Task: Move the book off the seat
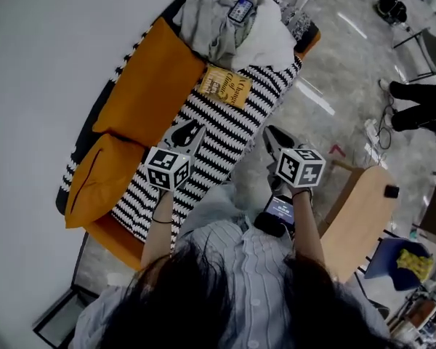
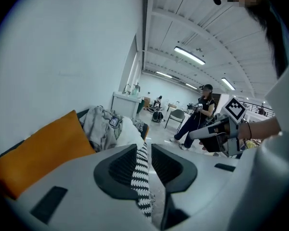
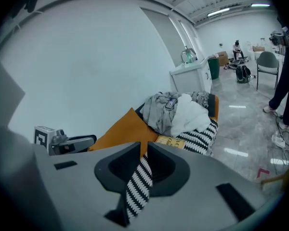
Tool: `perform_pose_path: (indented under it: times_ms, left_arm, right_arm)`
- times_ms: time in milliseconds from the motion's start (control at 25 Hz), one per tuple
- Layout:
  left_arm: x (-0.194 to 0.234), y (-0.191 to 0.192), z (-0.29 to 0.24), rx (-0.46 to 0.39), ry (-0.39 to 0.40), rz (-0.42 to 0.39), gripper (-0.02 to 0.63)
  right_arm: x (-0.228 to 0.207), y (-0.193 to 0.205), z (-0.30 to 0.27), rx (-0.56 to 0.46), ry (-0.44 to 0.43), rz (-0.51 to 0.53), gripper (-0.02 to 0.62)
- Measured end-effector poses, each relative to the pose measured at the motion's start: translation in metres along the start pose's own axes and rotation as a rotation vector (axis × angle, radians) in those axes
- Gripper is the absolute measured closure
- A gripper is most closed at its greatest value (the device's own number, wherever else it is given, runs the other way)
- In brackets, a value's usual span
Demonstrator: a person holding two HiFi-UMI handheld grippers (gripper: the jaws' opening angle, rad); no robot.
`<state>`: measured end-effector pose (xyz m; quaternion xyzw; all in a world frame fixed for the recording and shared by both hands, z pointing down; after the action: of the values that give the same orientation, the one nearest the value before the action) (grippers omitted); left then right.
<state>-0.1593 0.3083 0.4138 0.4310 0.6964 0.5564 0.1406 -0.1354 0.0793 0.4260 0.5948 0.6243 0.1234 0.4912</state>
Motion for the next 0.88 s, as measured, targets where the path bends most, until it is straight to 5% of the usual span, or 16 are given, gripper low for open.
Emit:
perform_pose_path:
  times_ms: [440,880]
  left_arm:
    - [0.065,0.045,-0.065,0.124,-0.031,0.087,0.488]
    - [0.133,0.08,-0.159,0.261,-0.084,0.139,0.463]
  right_arm:
    - [-0.067,0.001,-0.114,0.133,0.005,0.071,0.557]
    - [-0.155,0.028,-0.221,0.298,0.032,0.007,0.557]
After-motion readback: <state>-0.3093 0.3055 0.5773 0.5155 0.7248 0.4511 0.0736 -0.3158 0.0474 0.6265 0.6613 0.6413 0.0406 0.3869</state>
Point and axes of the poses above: the fingertips, and each gripper's own axes: z backward along the fingers, x to its left, y out of its underside, the point moved 4 cm from there along z, backward along the fingers, and after that the axes turned 7 degrees about -x, right-handed, at the moved point
